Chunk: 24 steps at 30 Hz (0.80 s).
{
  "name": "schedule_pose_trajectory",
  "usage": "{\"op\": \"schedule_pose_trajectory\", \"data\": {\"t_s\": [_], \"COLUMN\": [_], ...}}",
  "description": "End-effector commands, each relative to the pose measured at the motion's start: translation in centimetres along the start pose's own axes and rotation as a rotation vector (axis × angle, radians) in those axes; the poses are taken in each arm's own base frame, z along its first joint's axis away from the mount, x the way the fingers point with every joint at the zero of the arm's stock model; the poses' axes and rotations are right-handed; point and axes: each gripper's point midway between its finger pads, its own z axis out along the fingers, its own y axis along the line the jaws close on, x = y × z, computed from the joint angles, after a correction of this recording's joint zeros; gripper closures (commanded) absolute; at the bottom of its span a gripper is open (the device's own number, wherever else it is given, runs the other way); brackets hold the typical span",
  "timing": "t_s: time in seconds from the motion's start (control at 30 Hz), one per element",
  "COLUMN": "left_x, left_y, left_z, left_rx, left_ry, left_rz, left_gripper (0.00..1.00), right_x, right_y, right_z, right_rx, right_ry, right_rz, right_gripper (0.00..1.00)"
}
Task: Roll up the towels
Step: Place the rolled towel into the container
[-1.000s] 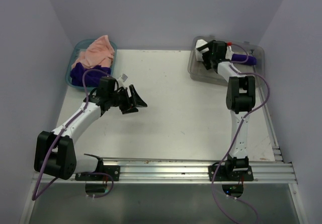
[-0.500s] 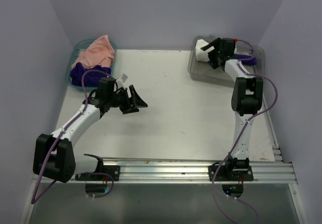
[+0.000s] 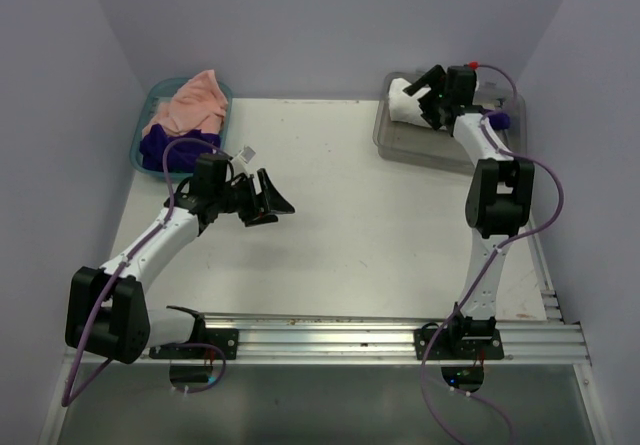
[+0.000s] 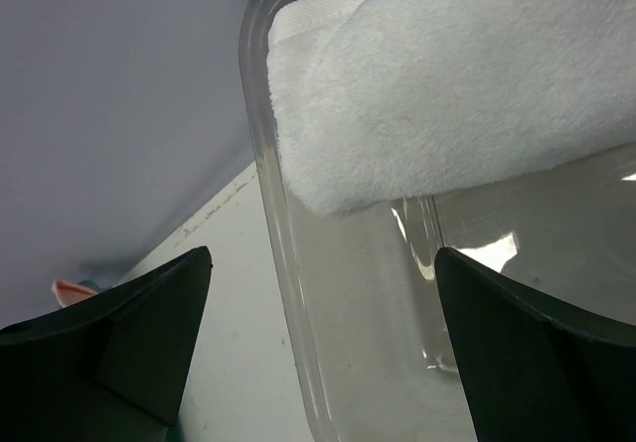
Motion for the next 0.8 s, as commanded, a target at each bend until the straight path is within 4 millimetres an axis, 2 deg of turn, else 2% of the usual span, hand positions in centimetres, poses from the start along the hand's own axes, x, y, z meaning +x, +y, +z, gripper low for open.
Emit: {"op": "schedule_pose_trajectory", "data": {"t_s": [0.0,0.17,0.23,0.4,0.43,0.5,0.53,0.77], "left_x": [-1.3,-1.7,-1.9,-2.2,-2.2,-2.2,-2.2,-2.4], "left_y": [-2.4,-2.7,-2.9,-2.9,-2.8,-2.6,-2.6,-2.3], "left_z": [-0.6,-0.8,-0.9,-1.0,-0.9,-0.7,-0.7,-0.5], "left_rx": [0.068,0.06,0.054,0.045,0.042,0.039,0.037,0.024], "left_ry": [-0.04,-0.047,-0.052,-0.061,-0.057,-0.053,-0.055,-0.058], "left_rz": [0.063,0.063,0.065,0.066,0.061,0.057,0.057,0.044], "left_gripper": [0.28,0.28,0.28,0.28,0.28,0.28,0.28,0.28], "right_x": [-2.1,-1.7,-1.1,-1.1,-0.6,-0.9,-0.7,-1.6], "right_y": [1.8,1.7,0.7,0.3,-0.3,-0.1,-0.8,-0.3], "right_z": [-1.4,-0.6,0.1,1.3,2.0,2.5,3.1,5.3], "right_rx": [-0.013,-0.017,0.011,0.011,0.02,0.018,0.03,0.009], "right_ry": [-0.041,-0.018,0.002,-0.002,0.006,-0.002,0.0,-0.041], "right_rz": [-0.066,-0.079,-0.081,-0.084,-0.084,-0.084,-0.084,-0.075], "right_gripper": [0.02,0.01,0.02,0.01,0.01,0.01,0.02,0.01]}}
